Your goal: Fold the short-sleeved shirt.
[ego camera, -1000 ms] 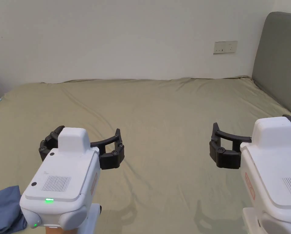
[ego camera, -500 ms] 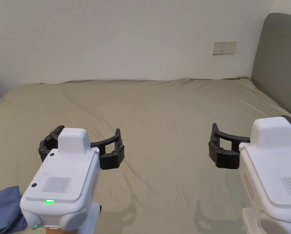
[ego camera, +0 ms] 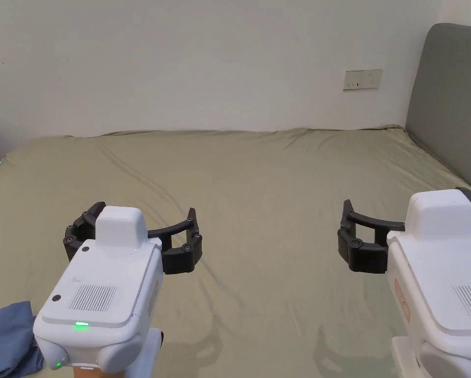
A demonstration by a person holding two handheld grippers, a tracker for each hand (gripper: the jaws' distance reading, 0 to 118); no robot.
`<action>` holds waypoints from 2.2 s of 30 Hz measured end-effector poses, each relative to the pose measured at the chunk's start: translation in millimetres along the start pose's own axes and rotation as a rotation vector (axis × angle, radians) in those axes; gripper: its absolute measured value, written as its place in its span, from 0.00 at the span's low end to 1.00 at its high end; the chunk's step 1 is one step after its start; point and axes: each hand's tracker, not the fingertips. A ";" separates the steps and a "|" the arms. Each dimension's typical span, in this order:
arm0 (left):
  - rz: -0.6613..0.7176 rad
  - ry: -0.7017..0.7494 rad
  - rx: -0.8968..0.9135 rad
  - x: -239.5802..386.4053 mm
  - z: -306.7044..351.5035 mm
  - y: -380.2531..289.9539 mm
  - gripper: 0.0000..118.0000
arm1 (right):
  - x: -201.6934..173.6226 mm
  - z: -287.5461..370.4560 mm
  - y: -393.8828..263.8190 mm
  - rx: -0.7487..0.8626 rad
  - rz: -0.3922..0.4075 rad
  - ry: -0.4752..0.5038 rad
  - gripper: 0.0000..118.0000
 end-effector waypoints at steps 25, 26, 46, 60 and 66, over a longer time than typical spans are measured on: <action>0.009 0.005 -0.001 -4.9 1.6 -2.1 1.00 | -2.9 0.5 2.0 -0.004 0.004 -0.005 1.00; 0.009 0.005 0.000 -5.1 1.8 -2.0 1.00 | -2.8 0.4 1.9 -0.005 0.003 -0.004 1.00; 0.024 0.000 0.000 -10.1 3.0 -0.2 1.00 | -2.1 -21.9 6.0 -0.410 -0.221 -0.046 1.00; 0.028 -0.009 0.001 -6.3 -1.0 -1.2 1.00 | -7.1 -30.0 7.0 -0.564 -0.270 -0.017 1.00; 0.013 -0.007 0.005 -5.7 0.1 -0.9 1.00 | -7.7 -31.0 7.2 -0.527 -0.234 -0.020 1.00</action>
